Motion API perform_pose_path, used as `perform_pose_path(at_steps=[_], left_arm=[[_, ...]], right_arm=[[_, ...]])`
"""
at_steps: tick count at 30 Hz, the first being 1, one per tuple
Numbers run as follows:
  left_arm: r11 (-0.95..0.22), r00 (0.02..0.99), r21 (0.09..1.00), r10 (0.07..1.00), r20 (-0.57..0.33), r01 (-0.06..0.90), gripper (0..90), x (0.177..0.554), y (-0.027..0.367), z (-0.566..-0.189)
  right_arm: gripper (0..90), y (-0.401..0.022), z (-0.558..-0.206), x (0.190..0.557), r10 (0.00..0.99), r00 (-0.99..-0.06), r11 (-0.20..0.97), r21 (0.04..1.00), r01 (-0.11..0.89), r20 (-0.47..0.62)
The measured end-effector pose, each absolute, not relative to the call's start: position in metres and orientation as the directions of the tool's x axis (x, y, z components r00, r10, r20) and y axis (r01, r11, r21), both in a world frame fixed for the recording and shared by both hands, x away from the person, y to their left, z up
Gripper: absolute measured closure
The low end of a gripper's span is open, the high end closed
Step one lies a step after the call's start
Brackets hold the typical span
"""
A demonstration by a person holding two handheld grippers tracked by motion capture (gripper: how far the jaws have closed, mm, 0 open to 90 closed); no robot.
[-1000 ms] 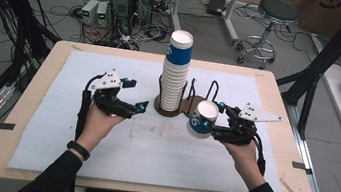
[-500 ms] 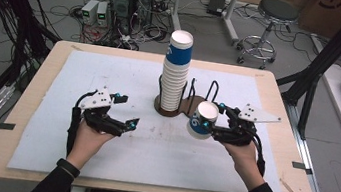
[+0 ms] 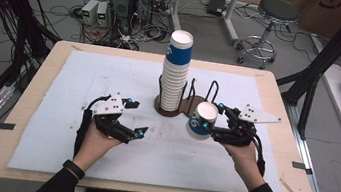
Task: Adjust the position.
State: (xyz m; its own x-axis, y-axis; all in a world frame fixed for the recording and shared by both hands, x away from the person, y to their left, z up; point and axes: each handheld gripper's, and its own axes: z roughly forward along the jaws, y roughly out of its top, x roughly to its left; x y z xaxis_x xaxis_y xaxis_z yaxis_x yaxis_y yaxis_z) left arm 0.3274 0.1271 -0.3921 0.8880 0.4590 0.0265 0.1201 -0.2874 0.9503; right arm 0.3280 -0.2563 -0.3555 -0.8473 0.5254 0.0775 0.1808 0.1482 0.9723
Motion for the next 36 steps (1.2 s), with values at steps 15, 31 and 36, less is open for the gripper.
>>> perform_pose_path(at_steps=[15,31,36], left_arm=[[-0.296,0.939,0.949,0.344,-0.002,0.11,10.1,0.321,0.096,-0.394],[-0.25,0.965,0.961,0.257,-0.054,0.12,10.1,0.32,0.069,-0.402],[-0.238,0.971,0.964,0.233,-0.061,0.118,10.1,0.319,0.061,-0.406]], right_arm=[[30.1,-0.246,-0.355,0.323,0.451,-0.888,0.141,0.975,0.17,0.09],[30.1,-0.224,-0.362,0.313,0.347,-0.933,0.172,0.972,0.159,0.091],[30.1,-0.219,-0.364,0.312,0.328,-0.94,0.175,0.971,0.161,0.097]])
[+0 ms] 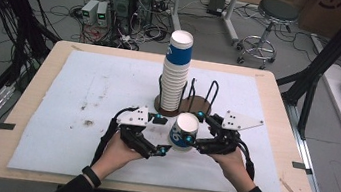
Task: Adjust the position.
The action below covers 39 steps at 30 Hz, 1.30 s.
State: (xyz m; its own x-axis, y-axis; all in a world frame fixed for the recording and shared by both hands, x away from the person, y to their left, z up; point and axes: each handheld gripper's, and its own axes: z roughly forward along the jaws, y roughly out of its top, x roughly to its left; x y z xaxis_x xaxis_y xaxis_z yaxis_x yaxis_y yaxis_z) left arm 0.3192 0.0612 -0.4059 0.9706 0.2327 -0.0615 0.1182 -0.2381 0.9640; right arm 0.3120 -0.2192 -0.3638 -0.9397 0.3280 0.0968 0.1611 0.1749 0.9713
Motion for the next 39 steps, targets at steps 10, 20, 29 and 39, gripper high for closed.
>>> perform_pose_path(at_steps=[10,20,29,39], left_arm=[[-0.235,0.977,0.965,0.203,-0.069,0.117,10.1,0.318,0.047,-0.411],[-0.25,0.978,0.961,0.195,-0.074,0.122,11.0,0.319,0.038,-0.415],[-0.273,0.981,0.956,0.186,-0.055,0.105,18.4,0.319,0.04,-0.412],[-0.353,0.985,0.93,0.167,-0.046,0.103,20.3,0.323,0.044,-0.404]], right_arm=[[30.1,-0.208,-0.367,0.309,0.28,-0.954,0.184,0.969,0.163,0.107],[30.2,-0.207,-0.368,0.309,0.268,-0.956,0.178,0.969,0.172,0.12],[30.3,-0.208,-0.368,0.31,0.269,-0.957,0.181,0.97,0.164,0.111],[21.4,-0.214,-0.364,0.314,0.259,-0.956,0.187,0.964,0.191,0.139]])
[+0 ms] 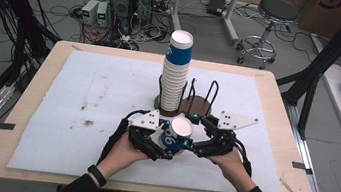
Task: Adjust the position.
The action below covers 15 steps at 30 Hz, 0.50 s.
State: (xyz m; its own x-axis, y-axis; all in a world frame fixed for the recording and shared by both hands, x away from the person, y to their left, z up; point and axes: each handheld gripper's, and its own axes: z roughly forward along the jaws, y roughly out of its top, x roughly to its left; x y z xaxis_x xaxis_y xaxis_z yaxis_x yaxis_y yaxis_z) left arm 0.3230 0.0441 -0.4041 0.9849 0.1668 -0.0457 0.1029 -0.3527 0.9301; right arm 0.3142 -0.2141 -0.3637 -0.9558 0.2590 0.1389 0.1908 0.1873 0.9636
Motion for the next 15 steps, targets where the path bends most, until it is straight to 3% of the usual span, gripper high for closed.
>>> perform_pose_path(at_steps=[9,15], left_arm=[[-0.478,0.986,0.875,0.167,-0.001,0.082,21.4,0.323,0.046,-0.393],[-0.55,0.986,0.833,0.162,0.035,0.06,22.2,0.323,0.044,-0.389]], right_arm=[[19.0,-0.227,-0.352,0.321,0.251,-0.955,0.221,0.951,0.217,0.16],[19.0,-0.215,-0.353,0.32,0.239,-0.964,0.366,0.909,0.202,0.118]])
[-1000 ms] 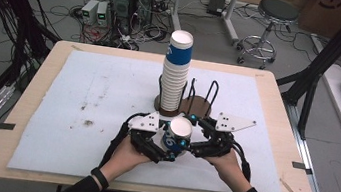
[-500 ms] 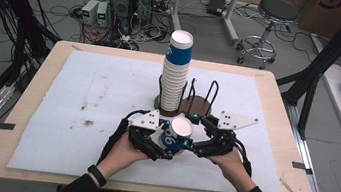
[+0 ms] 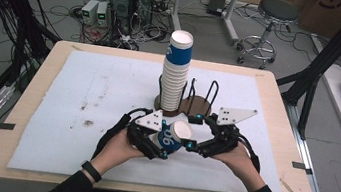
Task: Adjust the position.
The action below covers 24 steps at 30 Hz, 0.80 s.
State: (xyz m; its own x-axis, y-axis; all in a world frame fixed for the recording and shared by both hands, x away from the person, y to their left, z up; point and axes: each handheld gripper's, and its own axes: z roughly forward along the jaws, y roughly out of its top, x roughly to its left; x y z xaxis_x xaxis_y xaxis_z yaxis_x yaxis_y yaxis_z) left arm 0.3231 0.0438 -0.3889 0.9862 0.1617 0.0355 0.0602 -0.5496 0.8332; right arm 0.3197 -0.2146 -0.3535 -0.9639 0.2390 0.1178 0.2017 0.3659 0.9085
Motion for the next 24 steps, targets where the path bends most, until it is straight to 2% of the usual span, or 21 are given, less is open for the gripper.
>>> perform_pose_path(at_steps=[5,6,7,10,11,16,17,19,24], left_arm=[[-0.575,0.987,0.817,0.154,0.044,0.053,22.4,0.321,0.04,-0.39],[-0.576,0.988,0.816,0.148,0.048,0.047,22.3,0.321,0.039,-0.39],[-0.569,0.988,0.821,0.146,0.051,0.042,21.8,0.32,0.039,-0.39],[-0.54,0.987,0.841,0.146,0.062,0.027,18.3,0.32,0.04,-0.39],[-0.484,0.985,0.874,0.165,0.048,0.039,17.4,0.32,0.044,-0.39],[-0.368,0.977,0.927,0.215,0.008,0.073,10.2,0.321,0.051,-0.392],[-0.33,0.975,0.94,0.222,-0.011,0.086,10.2,0.322,0.053,-0.394],[-0.234,0.973,0.964,0.221,-0.07,0.123,9.8,0.325,0.058,-0.398],[-0.165,0.976,0.98,0.201,-0.079,0.113,9.8,0.324,0.059,-0.396]], right_arm=[[19.2,-0.204,-0.359,0.318,0.243,-0.966,0.429,0.884,0.185,0.084],[21.2,-0.202,-0.36,0.318,0.245,-0.966,0.438,0.88,0.183,0.079],[27.9,-0.201,-0.36,0.317,0.243,-0.967,0.445,0.876,0.186,0.082],[29.1,-0.204,-0.36,0.318,0.224,-0.971,0.432,0.885,0.175,0.082],[29.2,-0.206,-0.359,0.319,0.227,-0.971,0.414,0.895,0.168,0.077],[29.6,-0.216,-0.356,0.321,0.244,-0.963,0.326,0.925,0.195,0.117],[29.6,-0.216,-0.356,0.321,0.244,-0.963,0.326,0.925,0.195,0.117],[29.7,-0.222,-0.354,0.321,0.241,-0.959,0.256,0.943,0.214,0.152],[29.7,-0.224,-0.353,0.322,0.226,-0.959,0.206,0.953,0.221,0.173]])
